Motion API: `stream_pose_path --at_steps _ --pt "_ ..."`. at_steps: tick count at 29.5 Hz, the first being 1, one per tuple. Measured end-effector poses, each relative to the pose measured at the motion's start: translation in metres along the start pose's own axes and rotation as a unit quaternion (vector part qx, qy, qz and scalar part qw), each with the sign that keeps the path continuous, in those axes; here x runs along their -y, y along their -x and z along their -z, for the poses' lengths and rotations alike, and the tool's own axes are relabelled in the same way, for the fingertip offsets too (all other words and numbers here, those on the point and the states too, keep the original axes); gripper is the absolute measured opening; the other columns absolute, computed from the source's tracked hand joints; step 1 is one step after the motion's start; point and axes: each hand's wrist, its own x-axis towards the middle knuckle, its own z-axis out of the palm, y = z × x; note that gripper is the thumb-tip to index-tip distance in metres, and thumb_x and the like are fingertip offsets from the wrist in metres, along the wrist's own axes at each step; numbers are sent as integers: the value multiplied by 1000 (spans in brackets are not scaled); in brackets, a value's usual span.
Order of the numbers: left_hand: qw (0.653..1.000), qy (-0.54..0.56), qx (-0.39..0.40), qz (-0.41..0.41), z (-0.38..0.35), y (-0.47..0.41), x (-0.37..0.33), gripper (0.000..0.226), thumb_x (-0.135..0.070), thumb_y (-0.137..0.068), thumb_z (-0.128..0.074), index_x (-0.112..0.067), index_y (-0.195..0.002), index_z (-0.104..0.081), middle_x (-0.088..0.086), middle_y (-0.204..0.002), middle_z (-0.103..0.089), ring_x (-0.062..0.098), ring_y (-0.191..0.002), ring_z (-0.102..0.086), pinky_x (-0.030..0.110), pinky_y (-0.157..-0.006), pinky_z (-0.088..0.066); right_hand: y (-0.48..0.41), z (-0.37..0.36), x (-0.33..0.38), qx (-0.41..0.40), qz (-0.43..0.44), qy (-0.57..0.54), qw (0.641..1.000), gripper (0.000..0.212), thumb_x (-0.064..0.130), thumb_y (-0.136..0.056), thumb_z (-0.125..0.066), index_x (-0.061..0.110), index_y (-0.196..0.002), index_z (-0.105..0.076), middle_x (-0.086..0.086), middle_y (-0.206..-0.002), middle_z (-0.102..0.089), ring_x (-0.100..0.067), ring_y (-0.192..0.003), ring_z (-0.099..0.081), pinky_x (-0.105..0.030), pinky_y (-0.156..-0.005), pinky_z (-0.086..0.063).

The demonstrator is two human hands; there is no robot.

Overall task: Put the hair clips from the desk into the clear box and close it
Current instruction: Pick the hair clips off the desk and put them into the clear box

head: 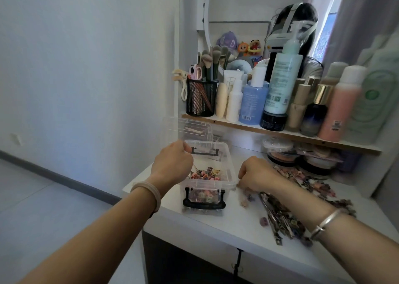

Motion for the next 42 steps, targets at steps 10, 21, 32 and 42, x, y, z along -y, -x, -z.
stream_pose_path --at_steps 10,21,32,42 --pt "1000 5 -2 2 0 -1 0 33 -4 -90 -34 -14 -114 -55 5 -123 -56 24 -99 -52 33 -85 -40 6 54 48 -52 14 -327 944 5 2 -78 -69 1 -83 -70 -5 -77 -68 -13 -69 -61 -27 -73 -55" --pt "1000 -9 -10 14 9 -1 5 37 -5 -90 -34 -14 -120 -55 6 -122 -57 26 -106 -55 34 -89 -42 8 45 42 -3 65 -200 978 19 9 -90 -56 8 -108 -63 -3 -101 -60 -15 -87 -58 -25 -74 -52" --pt "1000 -11 -14 15 9 2 6 35 -6 -92 -34 -13 -120 -54 5 -126 -54 24 -101 -53 35 -91 -42 4 -8 20 64 52 46 996 22 11 -78 -62 8 -99 -68 -9 -102 -69 -21 -85 -61 -24 -65 -45" --pt "1000 -11 -15 8 7 -1 8 36 -5 -92 -33 -13 -121 -53 6 -127 -55 16 -94 -43 29 -85 -36 10 50 41 6 104 -363 926 11 16 -81 -70 16 -82 -59 0 -79 -59 -10 -69 -57 -23 -66 -55"
